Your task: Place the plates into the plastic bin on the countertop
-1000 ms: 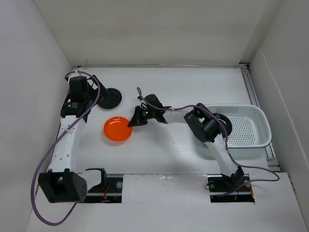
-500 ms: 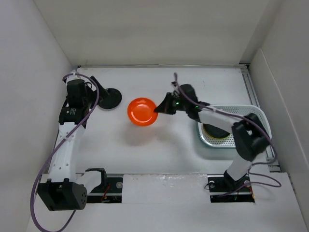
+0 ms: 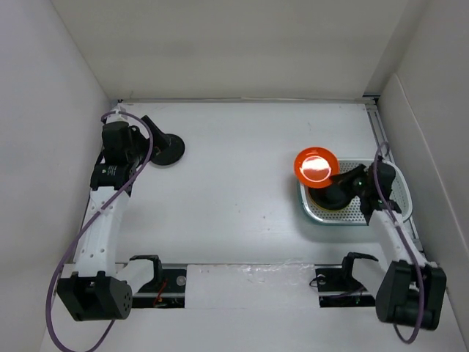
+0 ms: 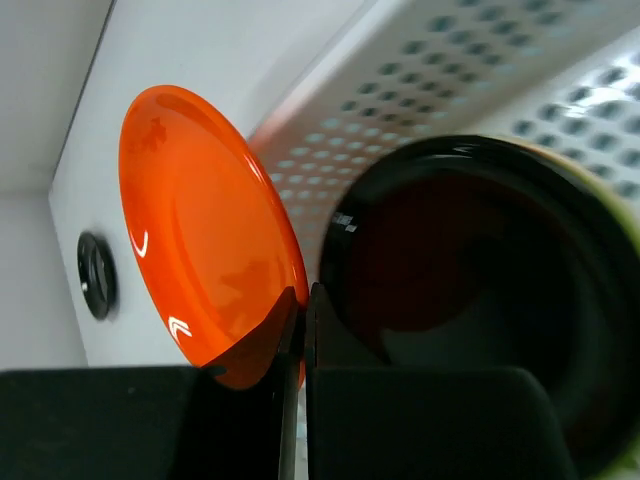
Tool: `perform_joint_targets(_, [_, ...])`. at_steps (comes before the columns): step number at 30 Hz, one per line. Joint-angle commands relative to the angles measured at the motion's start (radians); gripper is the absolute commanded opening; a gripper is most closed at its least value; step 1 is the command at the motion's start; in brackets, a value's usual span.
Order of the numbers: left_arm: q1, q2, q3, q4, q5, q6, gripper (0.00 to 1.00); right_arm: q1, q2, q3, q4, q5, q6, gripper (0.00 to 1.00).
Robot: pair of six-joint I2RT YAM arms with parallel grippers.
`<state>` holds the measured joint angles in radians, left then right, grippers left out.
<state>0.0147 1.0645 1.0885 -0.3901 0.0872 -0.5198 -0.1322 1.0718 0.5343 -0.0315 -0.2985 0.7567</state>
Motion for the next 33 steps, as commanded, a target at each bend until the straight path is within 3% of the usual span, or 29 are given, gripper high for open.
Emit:
perform_joint_targets(1, [0.001,-0.009,-0.004,0.042,0.051,0.015,1.00,-0.099,-0.177,-0.051,-0.086,0.096,0.027,0.00])
perform_joint_targets(4, [0.001,-0.009,-0.013,0.042,0.062,0.015,1.00,-0.173,-0.307,-0.088,-0.164,0.159,0.036,0.00])
perform_joint_targets(8, [0.001,-0.018,-0.013,0.042,0.062,0.015,1.00,-0.191,-0.340,-0.065,-0.255,0.243,0.027,0.00])
perform_joint_targets(14, [0.001,-0.028,-0.013,0.042,0.062,0.015,1.00,-0.191,-0.254,-0.066,-0.240,0.170,-0.008,0.00])
perform_joint_targets(22, [0.001,-0.037,-0.013,0.042,0.042,0.015,1.00,-0.191,-0.328,-0.100,-0.254,0.119,-0.008,0.00])
perform_joint_targets(24, [0.001,-0.037,-0.013,0.042,0.042,0.015,1.00,-0.191,-0.349,-0.100,-0.254,0.107,-0.008,0.18])
perform_joint_targets(25, [0.001,-0.037,-0.013,0.042,0.042,0.015,1.00,-0.191,-0.358,-0.100,-0.266,0.082,-0.008,0.45])
perform_joint_targets(29, [0.001,-0.037,-0.013,0.042,0.042,0.015,1.00,-0.191,-0.401,-0.090,-0.288,0.067,-0.008,0.72])
perform_joint_targets(30, [0.001,-0.037,-0.013,0.042,0.042,0.015,1.00,-0.191,-0.401,-0.089,-0.301,0.055,-0.017,0.84])
perform_joint_targets(31, [0.001,-0.028,-0.013,0.042,0.042,0.015,1.00,-0.191,-0.418,-0.080,-0.314,0.055,-0.017,0.84])
perform_joint_targets(32, [0.001,-0.028,-0.013,0.042,0.042,0.015,1.00,-0.191,-0.441,-0.063,-0.344,0.055,-0.026,1.00])
perform_joint_targets(33, [0.001,-0.028,-0.013,0.042,0.033,0.015,1.00,-0.191,-0.455,-0.053,-0.363,0.064,-0.026,1.00])
